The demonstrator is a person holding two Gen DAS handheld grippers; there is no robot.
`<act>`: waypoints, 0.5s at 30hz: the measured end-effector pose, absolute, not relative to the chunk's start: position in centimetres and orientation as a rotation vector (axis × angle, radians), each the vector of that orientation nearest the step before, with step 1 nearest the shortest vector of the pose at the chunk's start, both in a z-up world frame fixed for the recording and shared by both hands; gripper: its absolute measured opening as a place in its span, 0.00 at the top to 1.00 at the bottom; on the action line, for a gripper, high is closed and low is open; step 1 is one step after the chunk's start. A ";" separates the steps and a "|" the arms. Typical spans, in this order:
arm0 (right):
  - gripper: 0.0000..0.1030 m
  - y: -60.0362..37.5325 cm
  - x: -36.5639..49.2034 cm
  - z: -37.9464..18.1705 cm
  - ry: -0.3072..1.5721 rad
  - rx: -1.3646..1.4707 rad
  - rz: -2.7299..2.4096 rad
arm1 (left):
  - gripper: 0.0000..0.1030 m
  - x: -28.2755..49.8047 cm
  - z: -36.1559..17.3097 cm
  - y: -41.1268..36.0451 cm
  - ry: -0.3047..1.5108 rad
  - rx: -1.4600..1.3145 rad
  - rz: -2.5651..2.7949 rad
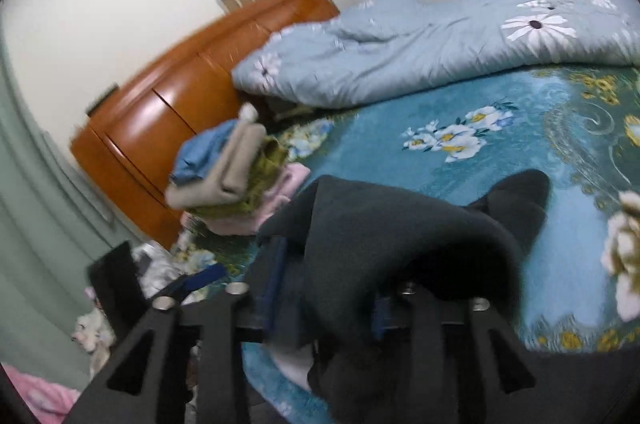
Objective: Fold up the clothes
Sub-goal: 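Grasp the jacket sleeve cuff with the left tool while the right tool holds the jacket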
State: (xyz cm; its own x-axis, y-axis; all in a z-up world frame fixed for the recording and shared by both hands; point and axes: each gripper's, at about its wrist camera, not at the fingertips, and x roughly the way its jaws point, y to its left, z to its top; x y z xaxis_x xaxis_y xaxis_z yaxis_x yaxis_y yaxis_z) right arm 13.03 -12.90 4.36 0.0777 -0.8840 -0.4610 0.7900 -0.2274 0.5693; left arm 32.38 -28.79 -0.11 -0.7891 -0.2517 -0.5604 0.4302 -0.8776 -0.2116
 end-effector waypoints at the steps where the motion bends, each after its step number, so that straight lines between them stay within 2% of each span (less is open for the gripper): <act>1: 0.61 -11.3 12.8 4.4 -0.173 0.896 -1.559 | 0.00 32.0 0.0 -28.2 0.452 0.764 -2.646; 4: 0.60 -6.1 12.2 3.1 -0.243 0.876 -1.656 | 0.00 30.7 0.0 -26.6 0.382 0.812 -2.691; 8: 0.60 -4.3 13.4 -0.6 -0.096 0.937 -1.752 | 0.00 28.6 -1.5 -25.1 0.281 0.927 -2.667; 11: 0.60 -5.1 14.4 -2.9 -0.073 0.998 -1.695 | 0.00 28.5 -2.2 -24.4 0.226 0.975 -2.643; 15: 0.60 -6.4 15.5 -3.4 -0.045 0.971 -1.660 | 0.00 29.0 -3.0 -24.4 0.142 0.999 -2.579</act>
